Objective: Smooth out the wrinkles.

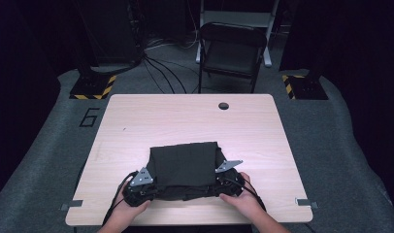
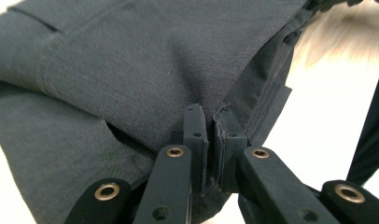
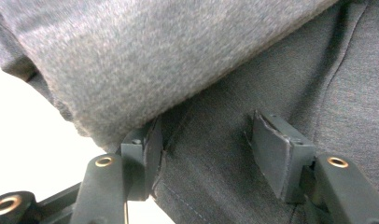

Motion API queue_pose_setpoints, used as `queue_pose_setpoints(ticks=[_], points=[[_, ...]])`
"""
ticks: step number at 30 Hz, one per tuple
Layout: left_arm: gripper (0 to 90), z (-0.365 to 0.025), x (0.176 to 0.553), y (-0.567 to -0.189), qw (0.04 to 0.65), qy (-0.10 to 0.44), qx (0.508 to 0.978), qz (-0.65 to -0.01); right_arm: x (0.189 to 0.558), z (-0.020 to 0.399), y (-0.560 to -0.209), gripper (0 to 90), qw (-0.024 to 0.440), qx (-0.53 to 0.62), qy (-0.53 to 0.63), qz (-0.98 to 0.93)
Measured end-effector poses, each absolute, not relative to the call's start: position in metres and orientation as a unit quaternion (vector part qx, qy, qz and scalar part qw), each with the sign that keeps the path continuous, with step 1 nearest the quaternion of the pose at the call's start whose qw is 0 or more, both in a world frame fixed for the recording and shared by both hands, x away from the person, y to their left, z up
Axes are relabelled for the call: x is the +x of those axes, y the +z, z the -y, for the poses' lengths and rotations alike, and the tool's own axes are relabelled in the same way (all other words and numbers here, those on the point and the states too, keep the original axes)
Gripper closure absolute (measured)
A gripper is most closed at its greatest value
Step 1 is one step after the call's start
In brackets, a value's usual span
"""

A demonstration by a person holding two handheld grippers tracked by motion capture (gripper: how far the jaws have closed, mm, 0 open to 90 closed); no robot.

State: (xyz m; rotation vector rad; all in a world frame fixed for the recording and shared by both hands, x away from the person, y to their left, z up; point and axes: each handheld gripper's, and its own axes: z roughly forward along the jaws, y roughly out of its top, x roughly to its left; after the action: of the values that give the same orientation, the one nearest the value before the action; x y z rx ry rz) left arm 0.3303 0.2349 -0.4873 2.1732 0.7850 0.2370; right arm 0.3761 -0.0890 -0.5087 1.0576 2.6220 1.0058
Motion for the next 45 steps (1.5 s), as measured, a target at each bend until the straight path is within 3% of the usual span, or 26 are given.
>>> queue_pose_setpoints(ticks=[7,22,29,45], points=[[82.2,-0.236,0.331,-0.494,0.390,0.090,0.862,-0.311,0.379,0.096,-0.502,45.4,0.070,0.340,0.335,-0.876],[65.4,-0.249,0.330,-0.481,0.428,0.078,0.839,-0.328,0.383,0.118,-0.484,46.8,0.094,0.355,0.360,-0.857],[56.8,-0.256,0.326,-0.467,0.455,0.097,0.819,-0.336,0.381,0.125,-0.474,46.8,0.110,0.366,0.377,-0.843],[46.2,-0.279,0.339,-0.462,0.468,0.126,0.789,-0.378,0.385,0.133,-0.471,40.0,0.137,0.378,0.407,-0.821]])
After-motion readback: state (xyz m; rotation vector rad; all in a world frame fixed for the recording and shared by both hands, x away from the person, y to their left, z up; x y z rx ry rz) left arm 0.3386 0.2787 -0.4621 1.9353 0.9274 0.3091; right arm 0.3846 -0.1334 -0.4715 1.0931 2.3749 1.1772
